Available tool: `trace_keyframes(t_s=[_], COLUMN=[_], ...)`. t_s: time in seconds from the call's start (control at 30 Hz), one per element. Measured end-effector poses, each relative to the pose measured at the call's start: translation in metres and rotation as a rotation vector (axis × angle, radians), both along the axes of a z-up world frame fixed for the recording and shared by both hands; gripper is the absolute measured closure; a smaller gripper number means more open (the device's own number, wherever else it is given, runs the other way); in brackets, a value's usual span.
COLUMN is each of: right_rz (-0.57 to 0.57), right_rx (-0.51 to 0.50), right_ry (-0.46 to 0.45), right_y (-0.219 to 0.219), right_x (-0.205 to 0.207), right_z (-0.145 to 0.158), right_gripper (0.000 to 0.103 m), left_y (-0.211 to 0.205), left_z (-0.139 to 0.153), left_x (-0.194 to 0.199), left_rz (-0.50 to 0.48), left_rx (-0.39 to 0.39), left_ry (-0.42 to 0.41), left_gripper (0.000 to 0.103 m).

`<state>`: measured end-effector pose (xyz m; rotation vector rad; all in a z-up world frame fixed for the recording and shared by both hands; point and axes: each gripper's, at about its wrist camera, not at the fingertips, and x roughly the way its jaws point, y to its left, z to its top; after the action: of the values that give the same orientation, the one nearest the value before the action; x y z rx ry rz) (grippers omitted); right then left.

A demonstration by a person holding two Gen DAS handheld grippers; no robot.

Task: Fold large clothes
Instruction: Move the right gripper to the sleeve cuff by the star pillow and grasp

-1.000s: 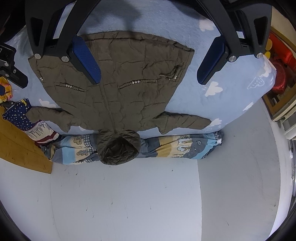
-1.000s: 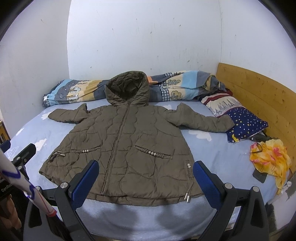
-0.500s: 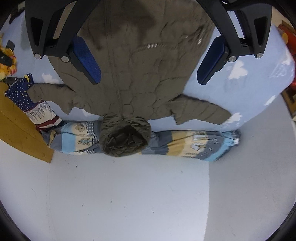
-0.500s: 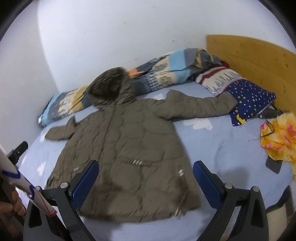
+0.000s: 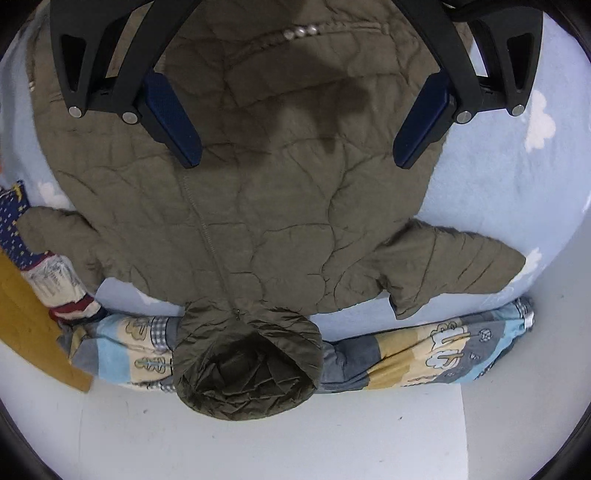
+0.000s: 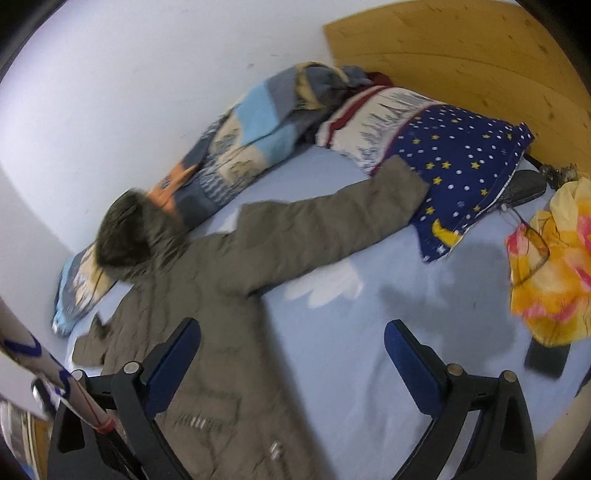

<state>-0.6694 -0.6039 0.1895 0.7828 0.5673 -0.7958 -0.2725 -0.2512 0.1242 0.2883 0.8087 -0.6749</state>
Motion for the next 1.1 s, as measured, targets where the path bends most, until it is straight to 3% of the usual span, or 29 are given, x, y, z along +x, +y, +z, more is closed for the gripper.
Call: trace_keyframes(t_s=[0.27,0.43,0.83,0.9,0.93,1.0,1.1], right_rz=[-0.130,-0.171,-0.285,-0.295,-0.293,-0.305,-0.328], right_rx=[0.153,0.160,0.197,0.194,0.199,0.191,0.158], right_ry=[-0.041,-0.030,0.055,0.061,0.061,0.096,0.042], right_y=[-0.136,-0.181,-0.249,-0.255,-0.258,-0.259,-0.251], right_x=[-0.001,0.005,-0.002,-0.001,0.001,0.002,-0.002], right_z=[-0.048,-0.071,-0.128,-0.134,-0.137,-0.139,-0.129], right_gripper=[0.024,0.026,0.046,0.054,0.067,0.074,0.082], left_y=[-0.005,-0.007,-0.006,-0.007,-0.007,-0.007,-0.006], left_z=[-0.023,-0.027,-0.032,-0.035,-0.037,-0.039,-0.037], left_x=[0.012,0.012,0.018,0.020,0.021,0.022,0.022], left_rz=[-0.012,-0.010,0.004,0.007,0.007,0.009,0.011], left_rx=[0.046,0.062,0.048,0.054,0.058,0.062,0.054], left_ry=[0.082,0.060,0.033,0.045,0.053,0.062,0.060], left_gripper=[0.000,0.000,0.000,0.000,0.000,0.000,0.000])
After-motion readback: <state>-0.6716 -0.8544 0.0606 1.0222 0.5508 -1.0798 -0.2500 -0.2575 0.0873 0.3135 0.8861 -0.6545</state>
